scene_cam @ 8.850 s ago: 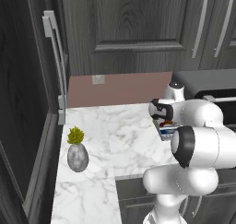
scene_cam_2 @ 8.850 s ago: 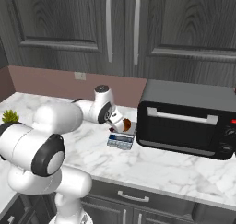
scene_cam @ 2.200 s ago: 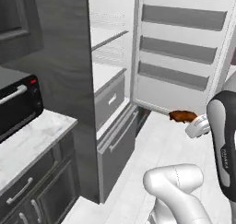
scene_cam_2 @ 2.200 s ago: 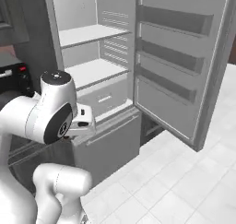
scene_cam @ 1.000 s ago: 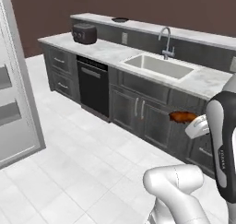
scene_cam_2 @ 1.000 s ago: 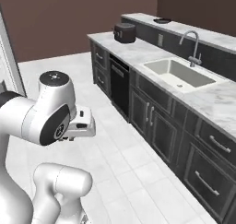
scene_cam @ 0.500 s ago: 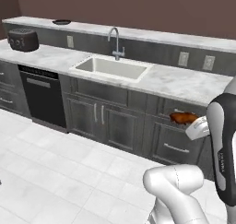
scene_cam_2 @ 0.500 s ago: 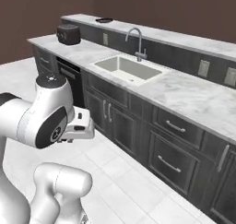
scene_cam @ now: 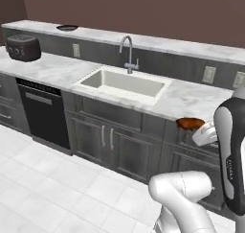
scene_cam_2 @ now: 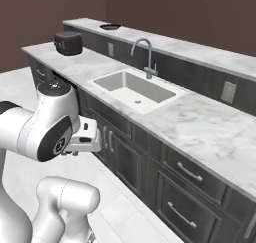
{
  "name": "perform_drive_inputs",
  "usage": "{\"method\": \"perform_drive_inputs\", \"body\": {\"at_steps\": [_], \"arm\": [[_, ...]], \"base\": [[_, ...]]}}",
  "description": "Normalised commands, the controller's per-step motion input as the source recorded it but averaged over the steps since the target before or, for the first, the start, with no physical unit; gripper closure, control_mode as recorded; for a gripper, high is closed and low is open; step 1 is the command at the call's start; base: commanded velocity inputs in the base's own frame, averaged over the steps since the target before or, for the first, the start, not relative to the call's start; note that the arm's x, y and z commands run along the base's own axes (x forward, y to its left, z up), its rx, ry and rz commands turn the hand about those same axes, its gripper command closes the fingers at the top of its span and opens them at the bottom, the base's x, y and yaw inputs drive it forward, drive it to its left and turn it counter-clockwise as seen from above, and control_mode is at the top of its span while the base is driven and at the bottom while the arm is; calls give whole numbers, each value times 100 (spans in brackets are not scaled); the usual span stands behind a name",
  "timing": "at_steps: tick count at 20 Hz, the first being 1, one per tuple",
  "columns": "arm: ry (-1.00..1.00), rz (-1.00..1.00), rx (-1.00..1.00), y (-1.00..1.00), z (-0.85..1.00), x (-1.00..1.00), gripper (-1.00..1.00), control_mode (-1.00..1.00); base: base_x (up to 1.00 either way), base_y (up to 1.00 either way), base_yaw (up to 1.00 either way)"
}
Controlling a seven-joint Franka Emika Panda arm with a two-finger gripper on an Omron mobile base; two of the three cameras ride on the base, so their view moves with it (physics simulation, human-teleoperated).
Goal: Take the chicken drumstick from the fridge and place it on the digital scale on the counter by the fridge. Wait a few seconds for a reading, then move it to the plate on the dining counter.
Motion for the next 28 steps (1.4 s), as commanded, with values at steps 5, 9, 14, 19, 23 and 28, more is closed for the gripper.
{"method": "perform_drive_inputs", "body": {"at_steps": [5,9,14,19,23,28], "arm": [[0,0,0,0,0,0,100,100],[0,0,0,0,0,0,100,100],[0,0,0,0,0,0,100,100],[0,0,0,0,0,0,100,100],[0,0,0,0,0,0,100,100],[0,0,0,0,0,0,100,100]], "base": [[94,9,25],[95,38,38],[81,44,44],[70,66,40],[98,48,42],[100,48,37]]}}
